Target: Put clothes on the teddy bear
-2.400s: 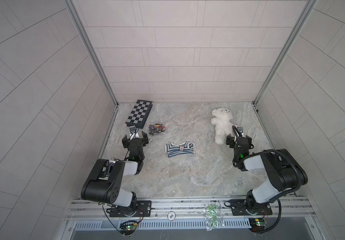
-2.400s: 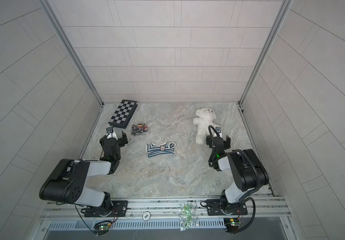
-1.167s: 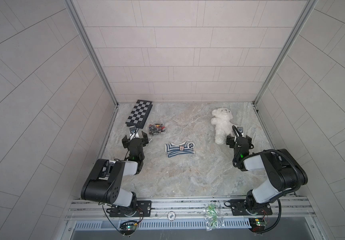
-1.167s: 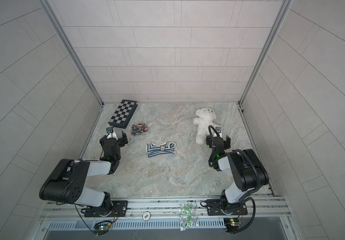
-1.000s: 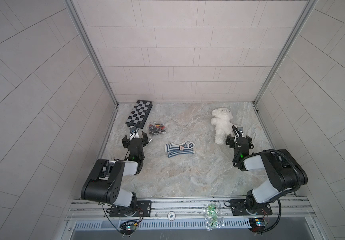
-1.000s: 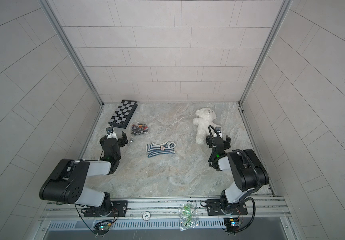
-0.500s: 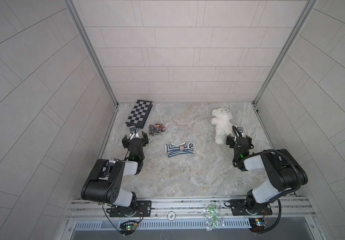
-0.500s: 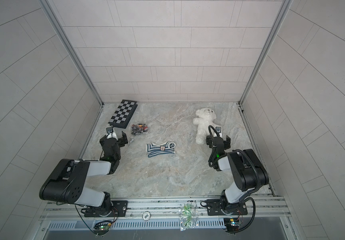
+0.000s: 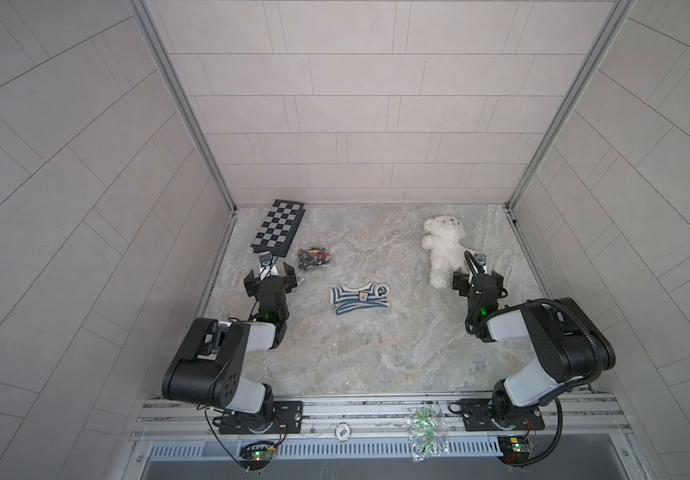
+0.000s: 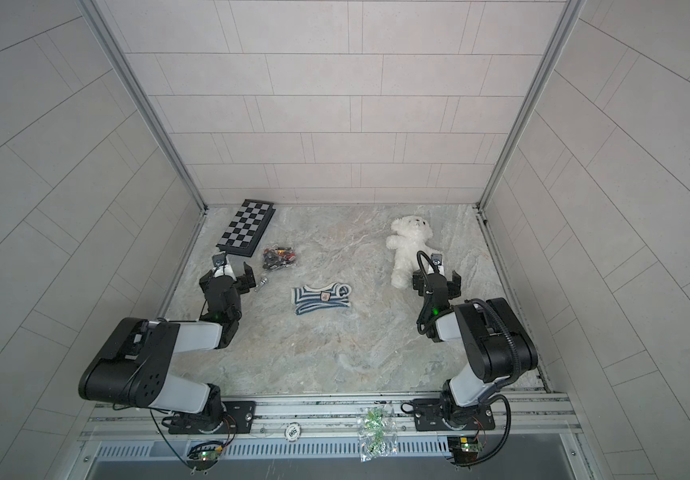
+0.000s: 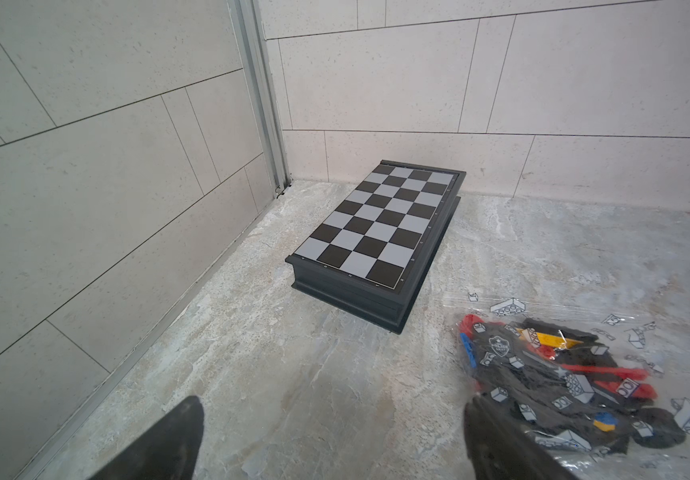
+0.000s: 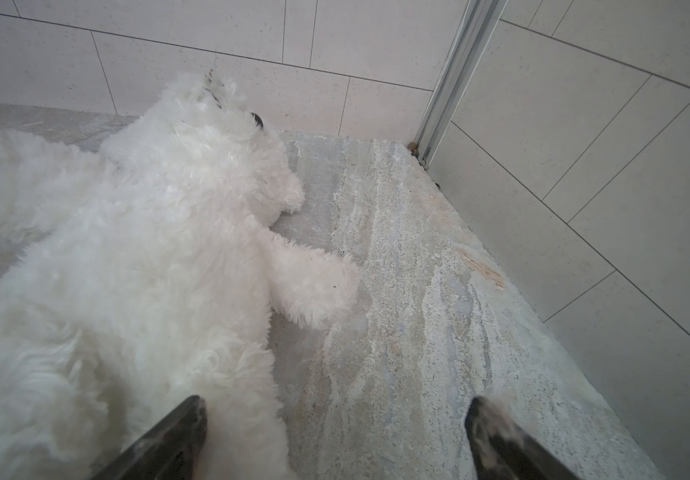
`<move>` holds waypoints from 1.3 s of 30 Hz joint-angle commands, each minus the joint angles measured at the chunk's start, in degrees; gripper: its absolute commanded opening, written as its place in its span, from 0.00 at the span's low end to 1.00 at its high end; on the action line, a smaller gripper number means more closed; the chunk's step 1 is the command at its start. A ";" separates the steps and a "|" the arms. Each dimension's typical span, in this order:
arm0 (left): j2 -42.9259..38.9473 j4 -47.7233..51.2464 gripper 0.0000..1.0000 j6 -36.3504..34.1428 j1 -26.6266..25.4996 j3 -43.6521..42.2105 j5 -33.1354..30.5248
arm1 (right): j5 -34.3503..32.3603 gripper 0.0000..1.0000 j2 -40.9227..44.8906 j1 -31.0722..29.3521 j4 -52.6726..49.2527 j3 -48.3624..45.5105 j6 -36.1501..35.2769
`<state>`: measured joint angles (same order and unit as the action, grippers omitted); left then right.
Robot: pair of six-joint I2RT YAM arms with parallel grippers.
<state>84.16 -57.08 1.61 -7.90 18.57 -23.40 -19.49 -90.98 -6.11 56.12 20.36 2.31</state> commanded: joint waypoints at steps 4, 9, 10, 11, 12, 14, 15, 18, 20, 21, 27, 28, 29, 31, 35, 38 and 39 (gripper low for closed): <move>-0.34 -0.81 1.00 -0.41 -0.25 0.29 -0.27 | 0.16 1.00 0.37 -0.27 0.39 0.42 -1.16; -1.99 2.33 1.00 -0.22 -0.20 1.21 -0.40 | 0.39 1.00 5.86 -0.31 -3.93 0.27 -1.10; -2.21 2.43 1.00 -0.27 -0.26 1.09 -0.28 | 0.40 1.00 6.70 -0.31 -4.69 0.32 -1.23; -2.30 2.20 1.00 -0.31 -0.24 1.03 -0.27 | 0.47 1.00 7.64 -0.35 -5.83 0.51 -1.34; -2.40 2.04 1.00 -0.30 -0.20 0.92 -0.26 | 0.41 1.00 8.48 -0.33 -6.84 0.71 -1.42; -3.36 2.62 1.00 -0.51 -0.25 0.88 -0.19 | 0.34 1.00 10.47 -0.33 -9.35 1.30 -1.42; -4.90 4.69 1.00 -0.32 -0.29 1.13 -0.41 | 0.24 1.00 11.84 -0.44 -11.25 1.79 -1.45; -9.77 11.76 1.00 0.57 -0.31 2.17 -0.81 | 0.07 0.99 16.15 -0.56 -16.45 3.37 -0.23; -13.94 16.96 1.00 2.07 -0.33 2.62 0.48 | -1.32 1.00 19.36 -0.60 -23.54 6.31 4.70; -15.72 19.55 1.00 3.22 -0.31 3.02 1.49 | -1.76 1.00 20.18 -0.63 -26.99 7.96 6.53; -25.97 36.84 1.00 11.96 -5.49 8.26 5.41 | -0.18 1.00 16.94 -0.57 -52.14 23.98 14.78; -26.84 39.84 1.00 13.04 -6.50 9.53 5.76 | 0.13 1.00 15.82 -0.61 -54.88 25.89 15.59; -27.79 42.49 1.00 14.81 -7.29 10.76 6.25 | 0.66 1.00 14.24 -0.55 -57.80 28.15 16.18; -29.12 44.66 1.00 17.92 -9.01 11.98 12.20 | 4.19 1.00 11.06 -0.57 -62.26 32.36 15.87; -29.65 45.12 1.00 22.49 -14.80 12.63 17.21 | 15.96 1.00 2.37 -0.72 -70.28 41.61 14.39; -28.08 44.71 1.00 24.88 -18.01 13.10 19.22 | 18.73 1.00 -3.62 -1.27 -77.02 47.99 14.55; -27.62 44.49 1.00 25.34 -18.97 13.22 19.48 | 19.49 1.00 -5.48 -1.35 -79.14 49.67 14.04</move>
<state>55.55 -15.00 22.72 -24.71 30.41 -7.68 -5.87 -93.36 -6.92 -11.16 66.04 16.10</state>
